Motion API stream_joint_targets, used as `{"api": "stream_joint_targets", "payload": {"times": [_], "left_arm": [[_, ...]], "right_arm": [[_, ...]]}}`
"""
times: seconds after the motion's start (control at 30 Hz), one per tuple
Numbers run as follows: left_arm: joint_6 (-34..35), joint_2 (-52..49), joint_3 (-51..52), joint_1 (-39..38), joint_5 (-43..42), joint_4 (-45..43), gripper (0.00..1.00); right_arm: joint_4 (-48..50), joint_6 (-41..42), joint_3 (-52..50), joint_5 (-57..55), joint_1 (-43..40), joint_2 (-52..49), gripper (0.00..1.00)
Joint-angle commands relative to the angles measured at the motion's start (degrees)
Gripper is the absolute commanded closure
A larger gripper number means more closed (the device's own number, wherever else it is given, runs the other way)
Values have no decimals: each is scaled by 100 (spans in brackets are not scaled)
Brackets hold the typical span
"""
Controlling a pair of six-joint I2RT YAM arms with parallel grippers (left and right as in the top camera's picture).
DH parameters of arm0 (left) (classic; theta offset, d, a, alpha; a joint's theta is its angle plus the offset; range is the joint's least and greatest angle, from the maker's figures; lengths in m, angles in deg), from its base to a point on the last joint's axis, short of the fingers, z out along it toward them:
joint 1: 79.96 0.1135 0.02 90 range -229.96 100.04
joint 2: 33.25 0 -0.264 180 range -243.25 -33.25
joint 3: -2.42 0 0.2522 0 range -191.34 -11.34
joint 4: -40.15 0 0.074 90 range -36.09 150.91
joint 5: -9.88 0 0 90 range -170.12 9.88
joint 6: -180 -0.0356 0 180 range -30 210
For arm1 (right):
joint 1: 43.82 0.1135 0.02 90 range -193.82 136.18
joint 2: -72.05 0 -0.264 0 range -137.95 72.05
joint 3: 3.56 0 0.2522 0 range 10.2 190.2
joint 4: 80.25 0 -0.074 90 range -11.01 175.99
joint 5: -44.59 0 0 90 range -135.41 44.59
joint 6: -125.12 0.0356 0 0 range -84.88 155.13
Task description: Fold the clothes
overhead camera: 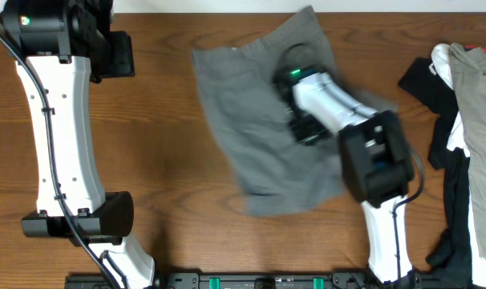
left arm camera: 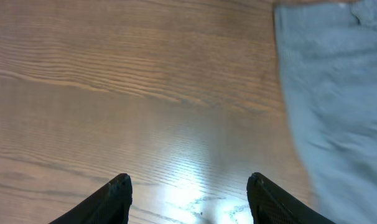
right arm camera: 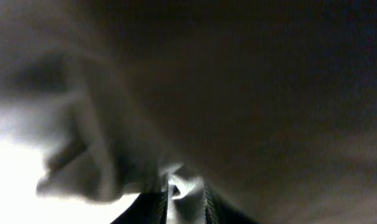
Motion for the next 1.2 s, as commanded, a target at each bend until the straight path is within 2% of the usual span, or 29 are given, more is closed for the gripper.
{"api": "stream_joint_targets", "payload": {"times": [0.0, 0.13, 0.2, 0.37, 0.47, 0.67, 0.73, 1.0, 1.17], "left_arm": [[39, 44, -57, 31, -304, 129, 39], [-68, 7, -57, 31, -651, 55, 39], [-195, -42, -44, 31, -1001, -2, 39], [-754, -326, 136, 28, -2258, -122, 39], [-964, -573, 332, 17, -2627, -354, 39], [-1268, -1349, 704, 11, -3230, -1080, 38], [-1268, -1665, 739, -9, -3423, -1381, 34], [-1351, -3025, 737, -372, -3792, -2312, 32], [-1329, -3681, 737, -616, -3790, -2551, 31]], "right_arm": [[-70, 704, -13, -1270, -758, -326, 78], [-483, 734, 431, -190, -1322, -251, 77], [-542, 321, 647, 804, -1521, -105, 76], [-315, -754, 866, 3259, -1692, 658, 62], [-107, -992, 863, 3860, -1635, 1196, 57], [111, -1362, 863, 4393, -1373, 1917, 46], [92, -1357, 863, 4391, -1287, 1996, 45], [-63, -1185, 807, 4406, -916, 1998, 44], [-48, -968, 807, 4347, -802, 1998, 44]]}}
